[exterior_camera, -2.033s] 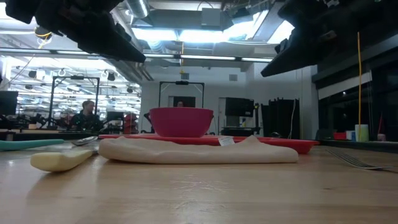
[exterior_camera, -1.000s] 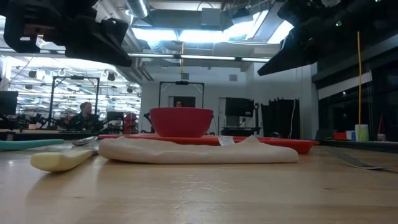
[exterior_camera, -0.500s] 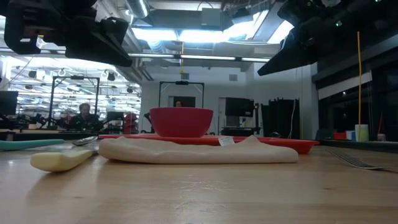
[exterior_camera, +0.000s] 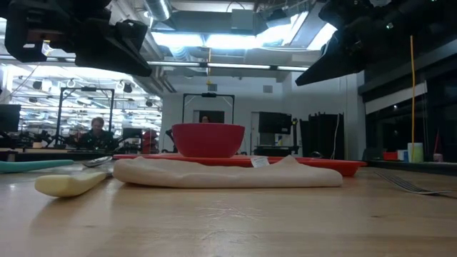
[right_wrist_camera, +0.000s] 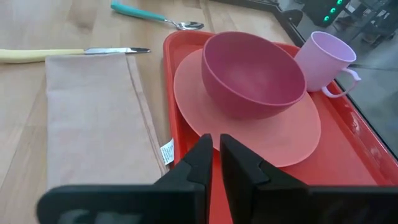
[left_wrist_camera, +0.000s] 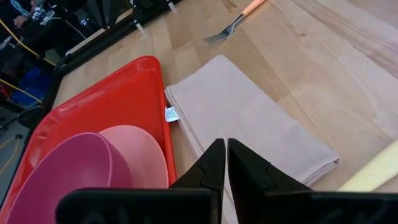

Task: Set up tray
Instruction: Put the brown napkin on the red serving tray to the right of the pink plate

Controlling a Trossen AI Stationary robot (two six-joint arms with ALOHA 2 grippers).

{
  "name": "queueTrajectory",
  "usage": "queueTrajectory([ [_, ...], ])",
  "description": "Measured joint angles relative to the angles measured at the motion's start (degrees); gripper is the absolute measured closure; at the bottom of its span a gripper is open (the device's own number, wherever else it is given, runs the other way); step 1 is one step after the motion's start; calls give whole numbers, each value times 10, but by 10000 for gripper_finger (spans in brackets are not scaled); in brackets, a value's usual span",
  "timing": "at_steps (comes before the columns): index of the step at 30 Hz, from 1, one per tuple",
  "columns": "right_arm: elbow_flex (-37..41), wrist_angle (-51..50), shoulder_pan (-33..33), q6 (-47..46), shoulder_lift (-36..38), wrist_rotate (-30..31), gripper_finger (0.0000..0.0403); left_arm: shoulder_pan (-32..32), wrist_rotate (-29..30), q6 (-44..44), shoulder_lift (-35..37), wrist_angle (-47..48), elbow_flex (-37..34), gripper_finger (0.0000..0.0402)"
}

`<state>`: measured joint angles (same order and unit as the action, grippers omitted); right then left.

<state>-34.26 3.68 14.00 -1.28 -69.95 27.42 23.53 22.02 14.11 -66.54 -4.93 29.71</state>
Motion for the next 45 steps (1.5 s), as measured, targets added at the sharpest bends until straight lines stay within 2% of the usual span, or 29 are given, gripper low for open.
queueTrajectory([
  [3, 0, 0, 0, 0, 0, -6, 366, 0, 0, 0, 0, 0, 0, 392],
  [11, 0, -9, 0, 46, 0, -67, 366, 0, 11, 1, 0, 0, 0, 395],
  [19, 0, -78, 17, 79, -14, -92, 366, 0, 10, 1, 0, 0, 0, 393],
  [28, 0, -109, 84, 124, -24, -90, 366, 0, 15, 1, 0, 0, 0, 397],
  [36, 0, -108, 149, 189, -25, -6, 366, 0, 15, 1, 0, 0, 0, 398],
  [39, 0, -108, 161, 208, -25, -5, 366, 0, 15, 1, 0, 0, 0, 398],
  [45, 0, -101, 178, 184, -41, -17, 352, 0, 15, 0, 0, 0, 0, 400],
])
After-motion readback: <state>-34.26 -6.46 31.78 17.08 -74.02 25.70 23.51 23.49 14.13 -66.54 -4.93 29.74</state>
